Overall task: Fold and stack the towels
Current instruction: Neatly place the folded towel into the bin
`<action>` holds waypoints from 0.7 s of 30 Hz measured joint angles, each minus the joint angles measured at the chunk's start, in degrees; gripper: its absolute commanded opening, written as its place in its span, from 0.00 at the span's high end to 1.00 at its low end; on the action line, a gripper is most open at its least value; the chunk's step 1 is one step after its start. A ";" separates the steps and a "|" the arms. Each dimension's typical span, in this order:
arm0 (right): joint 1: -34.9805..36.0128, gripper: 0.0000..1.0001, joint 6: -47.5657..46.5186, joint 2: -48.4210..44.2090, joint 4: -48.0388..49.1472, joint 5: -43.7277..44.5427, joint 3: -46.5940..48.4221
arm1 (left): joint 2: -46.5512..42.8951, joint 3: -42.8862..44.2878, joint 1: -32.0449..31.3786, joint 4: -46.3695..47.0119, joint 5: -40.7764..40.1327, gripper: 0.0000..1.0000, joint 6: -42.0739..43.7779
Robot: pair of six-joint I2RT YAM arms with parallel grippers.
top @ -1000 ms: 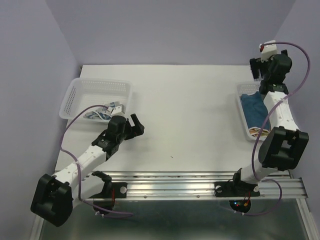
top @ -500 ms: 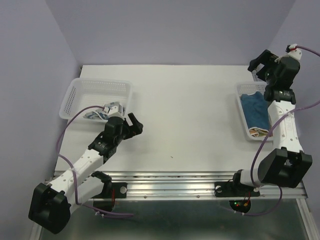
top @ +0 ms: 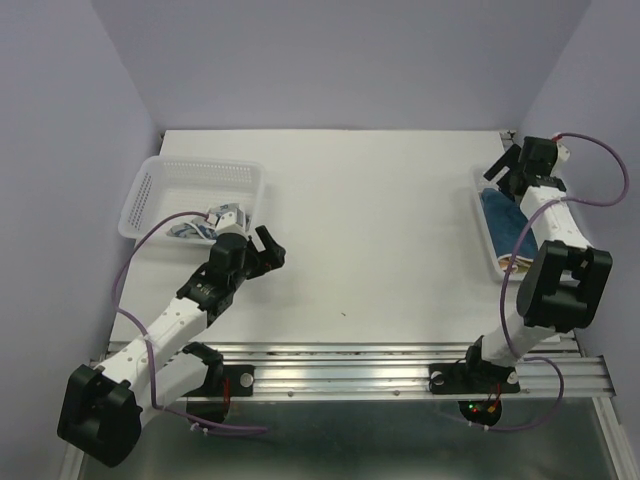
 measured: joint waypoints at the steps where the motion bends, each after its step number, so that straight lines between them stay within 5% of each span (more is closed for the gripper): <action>1: -0.07 0.00 0.00 1.81 -0.35 0.44 0.46 | 0.00 0.00 0.00 0.00 -0.09 0.01 0.00; 11: -1.33 0.00 -2.25 13.51 -3.58 0.87 7.26 | 0.02 0.00 0.00 -0.83 -1.99 0.01 -0.15; 21: -1.33 0.00 -11.32 14.97 4.87 -4.59 7.58 | 0.66 0.00 0.00 -1.31 -2.95 0.01 -0.39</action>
